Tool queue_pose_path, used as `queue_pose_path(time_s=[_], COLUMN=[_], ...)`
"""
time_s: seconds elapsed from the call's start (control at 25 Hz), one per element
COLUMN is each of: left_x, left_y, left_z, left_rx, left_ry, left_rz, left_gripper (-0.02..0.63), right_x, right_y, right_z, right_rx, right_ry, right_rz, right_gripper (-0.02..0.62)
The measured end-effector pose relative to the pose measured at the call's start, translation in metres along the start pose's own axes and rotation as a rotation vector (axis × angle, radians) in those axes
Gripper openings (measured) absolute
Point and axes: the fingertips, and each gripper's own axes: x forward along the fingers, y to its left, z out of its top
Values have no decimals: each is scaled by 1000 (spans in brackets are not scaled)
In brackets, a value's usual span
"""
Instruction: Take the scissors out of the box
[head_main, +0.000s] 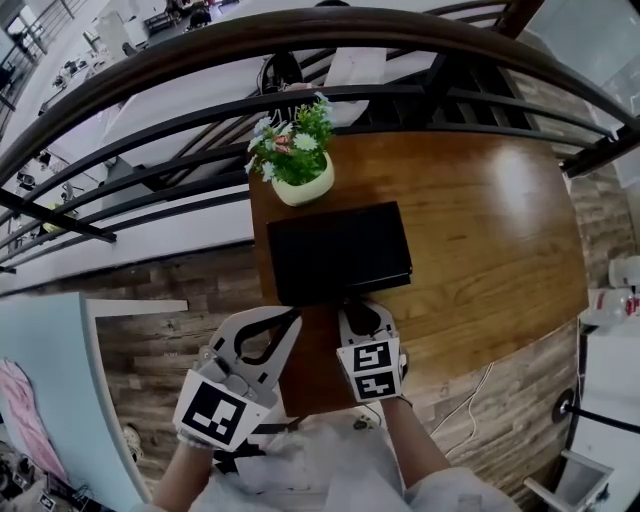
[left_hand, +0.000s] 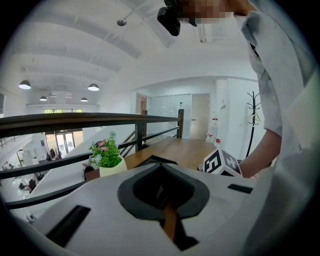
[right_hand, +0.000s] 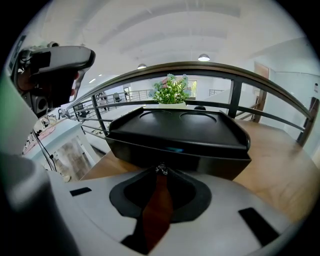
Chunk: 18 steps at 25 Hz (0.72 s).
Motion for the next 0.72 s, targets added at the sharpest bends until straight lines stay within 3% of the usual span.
queue_pose_path(time_s=[0.4,0.72], left_x=[10,26], left_y=[-10,-23], left_z=[-5,-14], left_rx=[-38,13], left_ry=[24,97], left_rz=[-51,-84], left_gripper=[17,18], right_x=[-12,-26], right_y=[7,6], right_z=[-16,-28], right_rx=[1,14], right_ry=[1,11], right_rz=[-21,-36], right_gripper=[92,92])
